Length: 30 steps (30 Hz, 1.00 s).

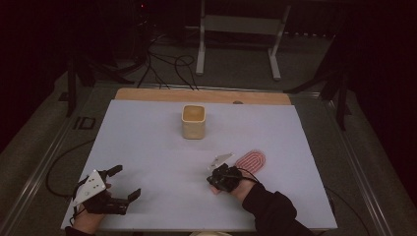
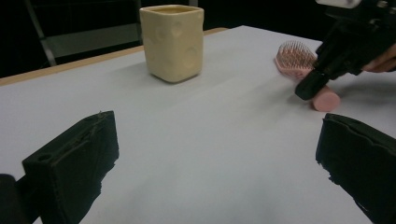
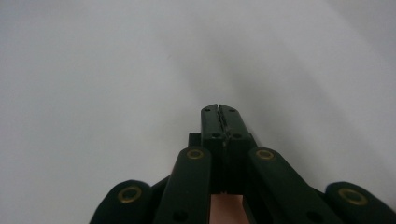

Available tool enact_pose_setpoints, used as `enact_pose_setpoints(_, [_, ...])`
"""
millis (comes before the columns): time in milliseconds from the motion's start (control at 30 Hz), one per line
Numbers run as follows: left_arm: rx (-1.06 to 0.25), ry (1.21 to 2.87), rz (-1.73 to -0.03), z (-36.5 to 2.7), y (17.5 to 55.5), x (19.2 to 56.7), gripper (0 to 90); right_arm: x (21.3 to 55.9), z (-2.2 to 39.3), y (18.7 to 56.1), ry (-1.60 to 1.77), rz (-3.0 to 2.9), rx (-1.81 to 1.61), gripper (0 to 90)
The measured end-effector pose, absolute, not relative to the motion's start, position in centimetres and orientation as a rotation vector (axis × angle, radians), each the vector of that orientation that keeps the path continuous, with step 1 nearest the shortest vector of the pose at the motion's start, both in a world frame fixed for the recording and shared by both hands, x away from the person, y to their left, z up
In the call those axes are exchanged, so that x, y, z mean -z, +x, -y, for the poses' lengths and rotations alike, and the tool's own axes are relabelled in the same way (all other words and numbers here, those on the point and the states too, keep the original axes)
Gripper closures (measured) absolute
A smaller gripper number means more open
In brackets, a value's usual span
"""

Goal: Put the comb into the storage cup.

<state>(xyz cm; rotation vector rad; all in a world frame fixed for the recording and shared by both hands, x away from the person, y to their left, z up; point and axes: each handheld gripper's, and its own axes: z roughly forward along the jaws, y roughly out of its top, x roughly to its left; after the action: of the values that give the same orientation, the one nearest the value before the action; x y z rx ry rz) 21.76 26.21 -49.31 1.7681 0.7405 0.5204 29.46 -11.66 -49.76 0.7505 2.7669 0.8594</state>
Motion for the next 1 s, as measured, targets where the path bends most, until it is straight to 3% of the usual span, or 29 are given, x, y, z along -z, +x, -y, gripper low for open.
enact_pose_setpoints(1000, [-0.523,1.769,-0.743,-26.2,21.7,49.3,0.1,49.1,18.5,24.3,0.817,-2.793,-0.815,90.0])
